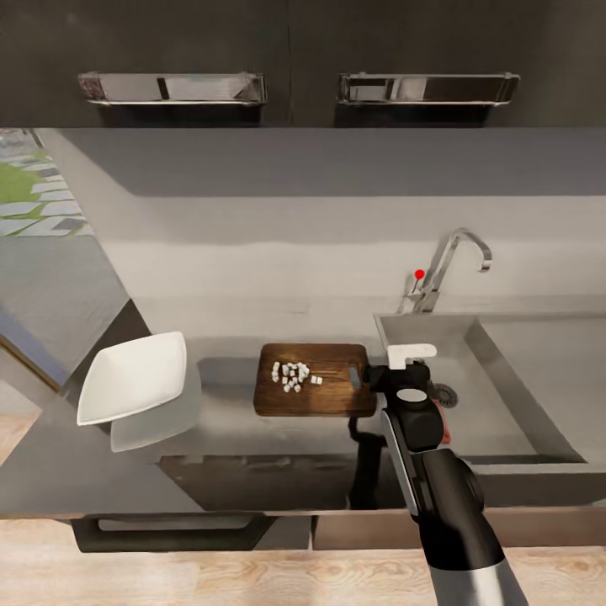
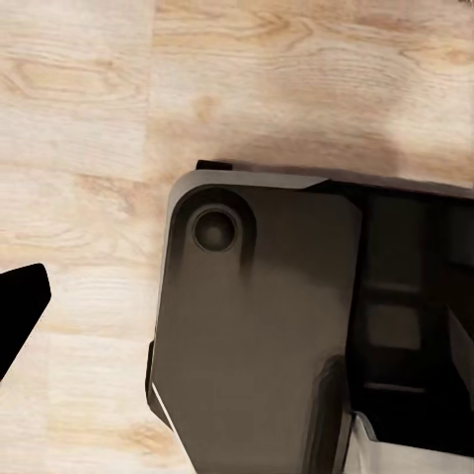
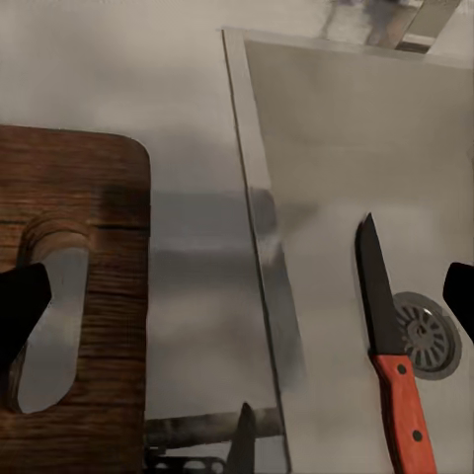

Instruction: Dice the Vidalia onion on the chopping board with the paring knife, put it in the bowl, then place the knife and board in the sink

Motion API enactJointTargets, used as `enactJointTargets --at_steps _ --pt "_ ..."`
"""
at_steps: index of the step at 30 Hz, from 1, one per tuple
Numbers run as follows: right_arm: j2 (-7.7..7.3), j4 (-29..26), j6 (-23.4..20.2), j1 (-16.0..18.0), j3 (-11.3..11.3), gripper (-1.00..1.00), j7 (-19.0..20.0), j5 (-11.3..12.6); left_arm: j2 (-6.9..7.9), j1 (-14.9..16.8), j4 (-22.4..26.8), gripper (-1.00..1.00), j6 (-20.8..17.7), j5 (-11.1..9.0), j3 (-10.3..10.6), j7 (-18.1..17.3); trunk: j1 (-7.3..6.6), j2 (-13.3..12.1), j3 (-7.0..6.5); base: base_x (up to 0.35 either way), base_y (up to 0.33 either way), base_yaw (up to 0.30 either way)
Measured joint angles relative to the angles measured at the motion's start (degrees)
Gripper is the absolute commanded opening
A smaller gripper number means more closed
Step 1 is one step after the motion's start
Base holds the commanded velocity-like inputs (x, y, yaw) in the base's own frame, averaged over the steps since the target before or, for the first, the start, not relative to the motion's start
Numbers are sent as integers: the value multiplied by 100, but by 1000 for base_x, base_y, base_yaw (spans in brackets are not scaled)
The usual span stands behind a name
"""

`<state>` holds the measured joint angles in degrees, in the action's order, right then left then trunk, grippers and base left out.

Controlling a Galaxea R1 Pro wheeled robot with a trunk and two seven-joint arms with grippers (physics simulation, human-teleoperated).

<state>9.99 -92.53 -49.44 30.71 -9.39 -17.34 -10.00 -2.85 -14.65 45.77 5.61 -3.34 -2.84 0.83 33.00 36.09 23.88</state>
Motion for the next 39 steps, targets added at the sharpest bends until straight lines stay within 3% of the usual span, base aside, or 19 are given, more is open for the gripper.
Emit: enactJointTargets --at_steps 11,39 --pt "1 9 0 0 6 100 0 7 -2 0 -3 100 0 0 2 1 1 -1 16 8 9 0" --pt "1 27 0 0 6 100 0 15 0 1 3 100 2 0 0 1 1 0 274 22 9 0"
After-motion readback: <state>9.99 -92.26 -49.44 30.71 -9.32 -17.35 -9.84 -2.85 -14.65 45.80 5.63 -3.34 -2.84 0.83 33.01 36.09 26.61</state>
